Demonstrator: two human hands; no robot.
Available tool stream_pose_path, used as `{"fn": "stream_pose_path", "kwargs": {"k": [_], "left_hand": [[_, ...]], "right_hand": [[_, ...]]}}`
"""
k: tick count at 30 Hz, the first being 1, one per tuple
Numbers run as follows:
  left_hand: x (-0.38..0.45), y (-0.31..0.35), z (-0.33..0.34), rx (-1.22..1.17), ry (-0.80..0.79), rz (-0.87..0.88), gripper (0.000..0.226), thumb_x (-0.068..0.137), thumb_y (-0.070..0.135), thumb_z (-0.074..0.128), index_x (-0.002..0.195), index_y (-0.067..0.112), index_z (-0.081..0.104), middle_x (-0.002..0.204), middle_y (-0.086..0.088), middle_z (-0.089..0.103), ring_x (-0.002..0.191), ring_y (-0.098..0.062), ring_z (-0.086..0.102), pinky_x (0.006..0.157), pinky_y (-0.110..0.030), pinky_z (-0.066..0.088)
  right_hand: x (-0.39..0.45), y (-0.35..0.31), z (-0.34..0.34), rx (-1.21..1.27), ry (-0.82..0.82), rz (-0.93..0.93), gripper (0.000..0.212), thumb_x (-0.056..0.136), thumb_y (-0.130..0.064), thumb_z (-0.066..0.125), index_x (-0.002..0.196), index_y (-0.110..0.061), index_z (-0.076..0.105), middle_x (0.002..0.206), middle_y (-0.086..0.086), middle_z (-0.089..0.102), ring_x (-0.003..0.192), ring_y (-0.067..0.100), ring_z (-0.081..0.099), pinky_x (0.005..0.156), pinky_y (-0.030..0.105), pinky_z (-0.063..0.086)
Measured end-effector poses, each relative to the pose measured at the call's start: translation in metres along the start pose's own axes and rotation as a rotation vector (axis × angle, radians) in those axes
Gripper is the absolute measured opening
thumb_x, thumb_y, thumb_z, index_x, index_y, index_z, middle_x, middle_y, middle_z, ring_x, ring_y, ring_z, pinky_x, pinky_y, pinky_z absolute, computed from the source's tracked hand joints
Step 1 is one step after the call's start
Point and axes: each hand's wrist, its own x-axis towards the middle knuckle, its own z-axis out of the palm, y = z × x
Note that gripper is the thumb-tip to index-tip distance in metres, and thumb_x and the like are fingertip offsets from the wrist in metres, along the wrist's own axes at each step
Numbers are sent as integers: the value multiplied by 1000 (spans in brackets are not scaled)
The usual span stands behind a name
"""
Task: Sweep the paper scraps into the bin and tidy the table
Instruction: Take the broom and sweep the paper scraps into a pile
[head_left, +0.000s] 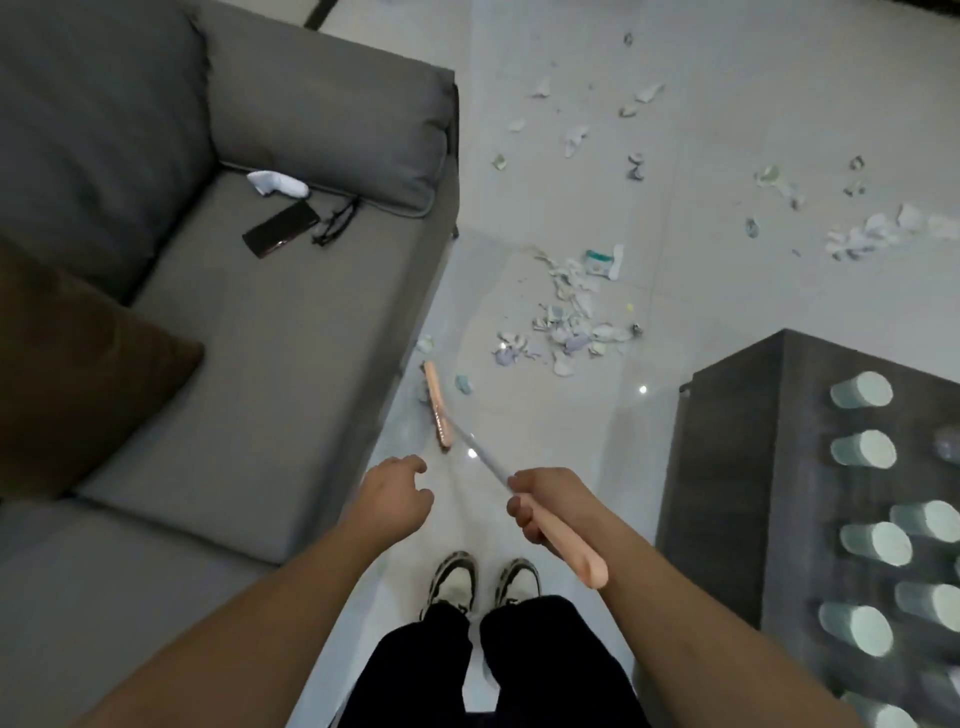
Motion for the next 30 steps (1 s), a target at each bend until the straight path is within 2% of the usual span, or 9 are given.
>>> {"fn": "stream_pose_path", "kwargs": {"k": [5,7,10,13,20,22,26,28,30], "left_hand": [[32,3,-34,12,79,-41,43,85,24,56,128,19,57,127,-9,55,113,-28,53,93,-32,44],[47,3,-40,13,99,-72,42,85,24,57,127,20,57,124,-9,56,109,-27,55,88,-31,44],[71,12,-44,-18,87,-155,45,85,26,56,130,22,54,127,-3,53,108,-22,55,84,-28,42],[104,33,-51,48,28,-190,46,85,27,57,131,21,53,128,-6,54,102,-20,57,81,-25,40],[183,127,-79,84,32,-115,45,84,28,57,128,22,56,127,-5,55,95,-15,54,79,-23,38],[201,153,-86,95,46,-86,46,84,28,57,130,24,55,130,-3,53,95,-14,53,79,-22,36],[229,190,-101,107,54,-19,46,84,29,57,129,25,54,130,0,52,81,-6,46,74,-23,37],[240,200,-106,136,57,5,46,84,27,57,130,24,55,129,-2,53,83,-7,45,75,-23,36],[247,209,-110,157,52,4,46,84,25,57,130,22,55,129,-3,53,86,-9,46,76,-23,36]], "right_hand": [[46,-27,30,-43,-128,168,16,95,-10,52,108,-2,48,60,7,50,38,10,41,32,18,31],[69,-43,39,-109,-124,169,15,93,-9,53,106,-1,51,60,9,51,38,12,44,33,18,33],[101,-81,38,-197,-93,81,8,90,-7,57,92,0,56,57,12,53,37,15,45,36,19,36],[124,-135,18,-191,-67,29,9,90,-6,58,82,-2,56,56,12,53,38,17,47,37,19,37],[146,-252,-61,-135,28,-25,10,91,-3,57,81,0,56,62,14,53,40,17,47,36,19,37],[144,-268,-71,-158,70,-54,10,90,-1,56,80,0,55,62,14,53,37,17,48,39,20,38],[139,-284,-87,-114,127,-147,19,85,5,46,75,-11,45,71,14,45,36,19,46,43,23,39],[134,-294,-100,-76,163,-176,23,84,7,44,70,-12,40,73,13,43,36,19,45,42,22,39],[125,-303,-114,-60,162,-188,29,85,7,44,64,-12,36,65,10,42,35,18,44,41,22,37]]}}
